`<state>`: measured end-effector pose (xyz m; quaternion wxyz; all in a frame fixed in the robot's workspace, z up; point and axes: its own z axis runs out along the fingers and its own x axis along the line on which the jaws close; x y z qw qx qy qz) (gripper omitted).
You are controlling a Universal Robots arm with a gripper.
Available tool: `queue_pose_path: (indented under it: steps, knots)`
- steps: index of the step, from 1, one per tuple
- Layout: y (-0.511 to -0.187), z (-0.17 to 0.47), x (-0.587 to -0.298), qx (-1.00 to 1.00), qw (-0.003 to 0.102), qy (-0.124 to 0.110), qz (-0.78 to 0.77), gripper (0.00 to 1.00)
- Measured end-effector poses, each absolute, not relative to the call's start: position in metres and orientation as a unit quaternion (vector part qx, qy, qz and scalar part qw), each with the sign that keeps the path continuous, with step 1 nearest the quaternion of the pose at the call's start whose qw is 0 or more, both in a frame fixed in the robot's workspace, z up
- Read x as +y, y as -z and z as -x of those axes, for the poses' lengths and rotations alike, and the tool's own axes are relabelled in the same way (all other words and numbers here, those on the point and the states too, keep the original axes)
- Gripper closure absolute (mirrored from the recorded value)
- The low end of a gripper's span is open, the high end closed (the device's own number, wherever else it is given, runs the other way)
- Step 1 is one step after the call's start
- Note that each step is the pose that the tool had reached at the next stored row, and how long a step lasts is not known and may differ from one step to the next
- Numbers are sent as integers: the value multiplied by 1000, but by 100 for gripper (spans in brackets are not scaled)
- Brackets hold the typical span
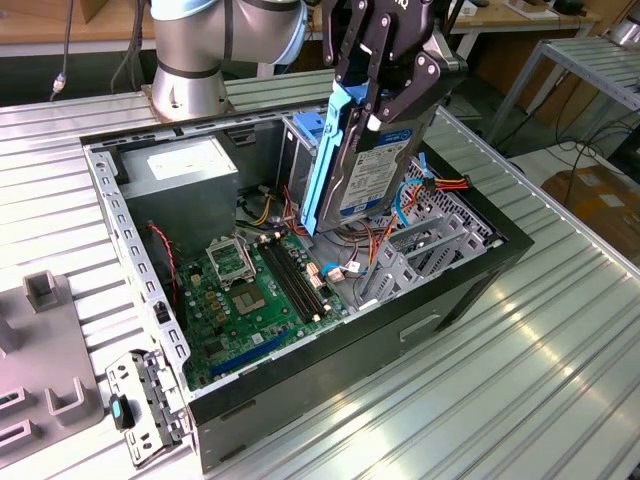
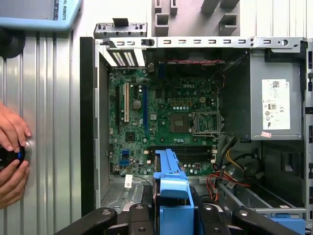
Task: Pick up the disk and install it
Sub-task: 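Insert the disk into the insertion slot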
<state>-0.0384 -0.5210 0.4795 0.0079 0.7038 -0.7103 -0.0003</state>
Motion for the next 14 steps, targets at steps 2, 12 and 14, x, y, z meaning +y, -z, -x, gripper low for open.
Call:
queue_pose_path:
  steps: [2, 12, 14]
  knots:
    - [-480, 38, -521, -710, 8, 0, -704, 63]
    - [-479, 38, -522, -712, 8, 0, -702, 63]
    - [-479, 38, -522, -714, 8, 0, -701, 63]
